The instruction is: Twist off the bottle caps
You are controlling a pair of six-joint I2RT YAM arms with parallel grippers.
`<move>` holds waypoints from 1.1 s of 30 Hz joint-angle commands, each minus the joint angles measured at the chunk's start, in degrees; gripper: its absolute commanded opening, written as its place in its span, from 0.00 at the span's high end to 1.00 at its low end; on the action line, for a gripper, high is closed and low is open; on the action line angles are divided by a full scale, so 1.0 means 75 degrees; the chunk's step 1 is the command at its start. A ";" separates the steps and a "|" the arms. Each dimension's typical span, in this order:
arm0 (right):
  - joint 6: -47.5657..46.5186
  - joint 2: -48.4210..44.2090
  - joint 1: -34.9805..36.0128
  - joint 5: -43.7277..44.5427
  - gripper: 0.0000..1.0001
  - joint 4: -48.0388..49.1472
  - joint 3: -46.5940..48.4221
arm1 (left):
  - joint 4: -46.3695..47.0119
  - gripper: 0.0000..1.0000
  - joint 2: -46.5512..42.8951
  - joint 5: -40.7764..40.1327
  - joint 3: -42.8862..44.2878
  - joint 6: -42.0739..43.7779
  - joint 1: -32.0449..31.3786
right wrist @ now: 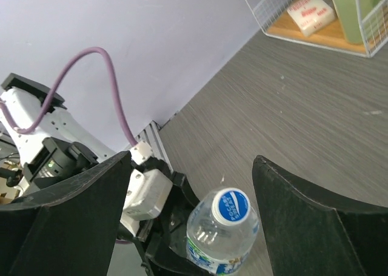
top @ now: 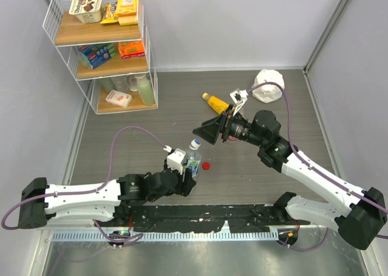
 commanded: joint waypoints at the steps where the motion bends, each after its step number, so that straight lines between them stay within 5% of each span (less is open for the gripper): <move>1: -0.0143 0.0122 -0.0008 0.0300 0.15 -0.0470 0.0309 | 0.0095 1.00 -0.0027 -0.0365 0.0391 -0.0109 0.0012; 13: -0.0389 0.1282 0.0601 0.0113 0.18 -0.1068 0.0801 | 0.0083 1.00 -0.0120 -0.0389 0.0450 -0.0015 0.0012; 21: -0.0108 0.1166 0.0636 0.0019 0.38 -0.0728 0.0427 | 0.0083 1.00 -0.0249 -0.0412 0.0414 -0.0027 0.0024; 27: 0.0033 0.1060 0.0648 -0.0215 0.65 -0.0494 0.0192 | 0.0083 1.00 -0.0448 -0.0483 0.0344 -0.0050 0.0024; 33: -0.0143 0.0709 0.0648 0.0229 0.75 -0.0693 0.0145 | 0.0083 1.00 -0.0659 -0.0471 0.0227 -0.0121 0.0012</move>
